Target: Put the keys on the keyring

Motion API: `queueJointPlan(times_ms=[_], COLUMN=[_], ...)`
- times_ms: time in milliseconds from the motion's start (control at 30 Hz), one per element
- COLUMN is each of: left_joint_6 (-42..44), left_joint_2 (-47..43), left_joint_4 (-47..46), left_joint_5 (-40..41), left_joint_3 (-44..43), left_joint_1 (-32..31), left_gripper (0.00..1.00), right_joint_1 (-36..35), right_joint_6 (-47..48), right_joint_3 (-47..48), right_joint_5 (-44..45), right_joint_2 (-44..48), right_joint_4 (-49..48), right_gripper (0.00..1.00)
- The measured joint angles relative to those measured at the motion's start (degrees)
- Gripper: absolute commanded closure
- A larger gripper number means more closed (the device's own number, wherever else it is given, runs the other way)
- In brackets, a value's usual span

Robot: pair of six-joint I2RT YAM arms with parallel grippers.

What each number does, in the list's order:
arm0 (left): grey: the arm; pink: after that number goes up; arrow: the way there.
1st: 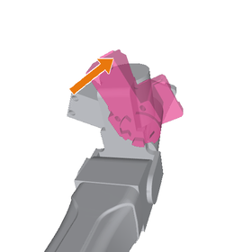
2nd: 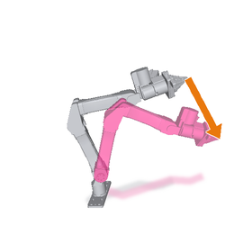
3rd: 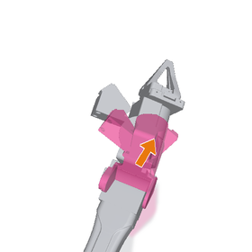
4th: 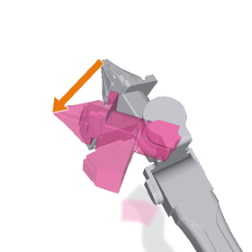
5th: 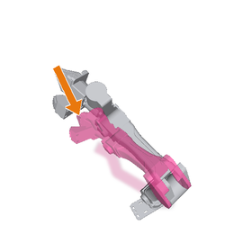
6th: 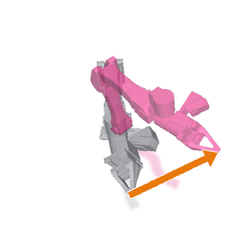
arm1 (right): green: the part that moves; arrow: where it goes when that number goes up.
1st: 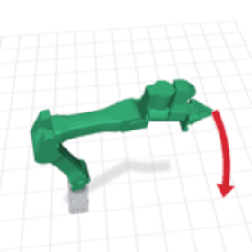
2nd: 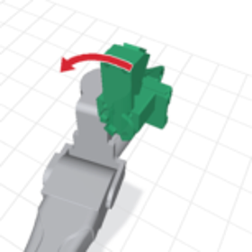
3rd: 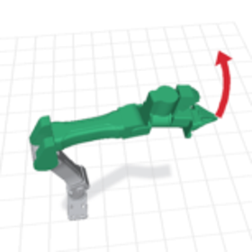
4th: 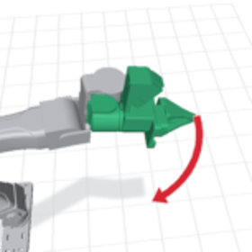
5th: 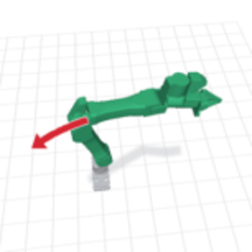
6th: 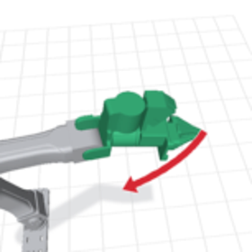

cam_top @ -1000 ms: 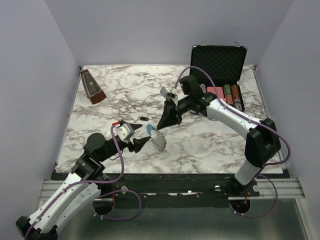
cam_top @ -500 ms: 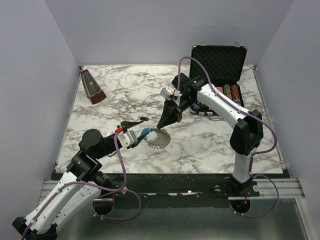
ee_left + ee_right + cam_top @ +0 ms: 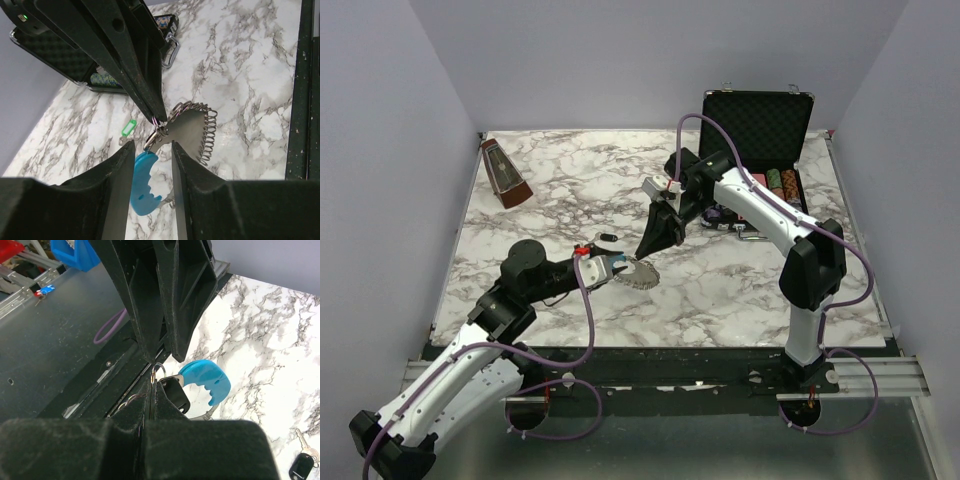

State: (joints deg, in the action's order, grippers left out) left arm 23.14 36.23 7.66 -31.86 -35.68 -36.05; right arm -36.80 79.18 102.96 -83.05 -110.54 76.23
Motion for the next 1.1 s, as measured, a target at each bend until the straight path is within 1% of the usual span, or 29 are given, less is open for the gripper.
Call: queueJointPlan(times_ms=[33,133,167,300,533,767,800,833,933,967,1100], left_joint_6=[0.0,0.2,0.2,0.2,0.4,0.9,0.9,0.9,1.1,1.2,2.1], left_joint_2=[0.1,0.5,0.6,1.5,2.2,2.9,2.9,2.9,2.9,3.0,3.3], left_joint_4=[0.0,0.2,0.2,0.2,0.2,0.2,0.2,0.2,0.1,0.1,0.4], left_joint_5=[-0.1,-0.4,-0.4,-0.8,-1.7,-2.1,-2.1,-2.1,-2.2,-2.3,-2.3], left_joint_3=[0.0,-0.3,-0.3,-0.3,-0.3,-0.3,-0.3,-0.4,-0.6,-0.7,-1.4], left_joint_1=[0.0,0.1,0.1,0.1,0.1,0.1,0.0,0.1,0.0,0.0,0.1], left_gripper=[0.64,0.66,0.68,0.68,0.74,0.75,0.77,0.81,0.98,1.00,1.00], right_joint_1=[0.0,0.0,0.0,0.0,0.0,0.0,0.0,0.0,0.0,0.0,0.0], right_joint_6=[0.0,0.0,0.0,0.0,-0.1,-0.1,-0.1,-0.1,-0.2,-0.3,-0.6], right_joint_3=[0.0,0.0,0.0,0.0,0.0,0.0,0.0,0.0,0.0,0.0,0.0], right_joint_5=[0.0,0.0,0.0,0.0,0.0,0.0,0.0,0.0,0.0,0.0,-0.1], right_joint_2=[-0.1,-0.2,-0.3,-0.4,-0.5,-0.5,-0.5,-0.5,-0.8,-0.8,-1.3], right_joint_4=[0.0,0.0,0.0,0.0,0.1,0.1,0.1,0.1,0.1,0.1,0.2], right_gripper=[0.99,0.99,0.99,0.99,0.99,0.99,0.99,0.99,0.99,0.99,0.99])
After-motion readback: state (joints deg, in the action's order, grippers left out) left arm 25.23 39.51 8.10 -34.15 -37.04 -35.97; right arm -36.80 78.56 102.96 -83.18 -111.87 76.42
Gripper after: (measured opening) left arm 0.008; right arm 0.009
